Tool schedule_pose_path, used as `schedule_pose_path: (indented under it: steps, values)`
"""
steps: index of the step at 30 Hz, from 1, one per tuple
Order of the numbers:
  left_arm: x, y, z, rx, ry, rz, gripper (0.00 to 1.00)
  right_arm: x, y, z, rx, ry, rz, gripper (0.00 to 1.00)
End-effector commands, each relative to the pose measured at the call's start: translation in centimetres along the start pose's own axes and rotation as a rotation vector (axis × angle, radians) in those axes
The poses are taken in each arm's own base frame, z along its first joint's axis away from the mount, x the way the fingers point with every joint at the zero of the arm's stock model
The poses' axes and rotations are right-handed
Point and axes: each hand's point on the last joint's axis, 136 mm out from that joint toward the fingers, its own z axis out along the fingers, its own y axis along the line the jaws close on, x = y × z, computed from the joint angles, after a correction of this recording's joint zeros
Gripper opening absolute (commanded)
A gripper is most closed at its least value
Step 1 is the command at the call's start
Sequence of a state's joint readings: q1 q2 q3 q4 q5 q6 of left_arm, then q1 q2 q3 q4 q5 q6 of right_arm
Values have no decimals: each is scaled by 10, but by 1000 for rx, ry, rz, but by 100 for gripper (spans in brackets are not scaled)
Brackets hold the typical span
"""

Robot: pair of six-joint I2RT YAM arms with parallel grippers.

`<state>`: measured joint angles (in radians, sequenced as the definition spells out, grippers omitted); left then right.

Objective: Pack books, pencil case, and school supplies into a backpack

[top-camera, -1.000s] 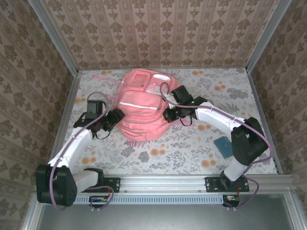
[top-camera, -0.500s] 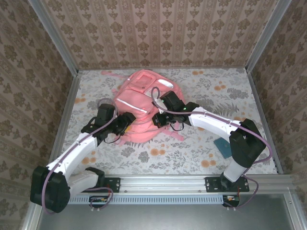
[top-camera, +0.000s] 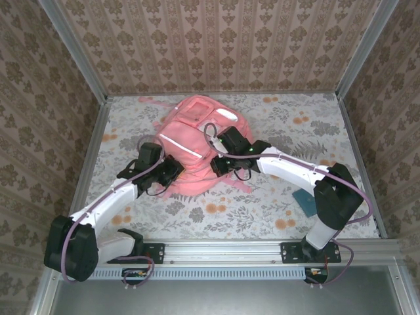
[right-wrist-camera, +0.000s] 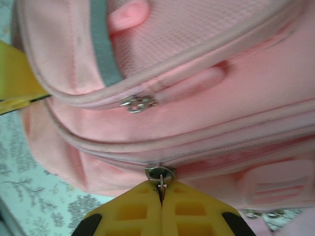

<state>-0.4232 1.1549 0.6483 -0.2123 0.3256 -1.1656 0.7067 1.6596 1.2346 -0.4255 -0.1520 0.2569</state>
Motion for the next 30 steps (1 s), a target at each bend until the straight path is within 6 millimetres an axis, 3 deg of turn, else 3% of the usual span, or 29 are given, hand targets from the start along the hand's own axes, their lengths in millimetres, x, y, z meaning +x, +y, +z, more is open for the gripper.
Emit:
schedule_pose_path:
  steps: [1, 4, 8, 9, 11, 13, 16, 18, 21, 22, 28, 30]
  values:
    - [-8, 30, -1, -112, -52, 42, 0, -14, -58, -26, 235, -26, 28, 0]
    - [-6, 31, 1, -108, -40, 50, 0, -10, -90, -31, 355, 11, 75, 0]
    - [-3, 16, 1, -49, -16, 84, 0, -16, -97, -34, 377, 22, 91, 1]
    - [-2, 9, 0, -29, 2, 106, 7, -16, -97, -36, 376, 22, 88, 1]
    - [1, -5, -4, -6, 36, 150, 34, -14, -104, -41, 387, 22, 96, 1]
    - [0, -16, -11, 11, 42, 194, 51, -7, -118, -49, 403, 30, 126, 1]
    - [-1, -31, -25, 33, 32, 266, 61, 2, -141, -64, 437, 30, 176, 2]
    - [-3, -38, -33, 33, 21, 319, 65, 5, -148, -72, 426, 27, 212, 12]
    - [-13, -43, -41, -2, -17, 383, 70, -4, -147, -84, 386, -25, 257, 57]
    - [-17, -44, -42, -17, -28, 398, 71, -8, -144, -87, 371, -46, 270, 65]
    - [-34, -56, -28, -22, -57, 462, 71, -32, -92, -73, 29, -86, 277, 79]
    - [-37, -62, -22, -6, -52, 477, 71, -33, -85, -64, -30, -64, 267, 82]
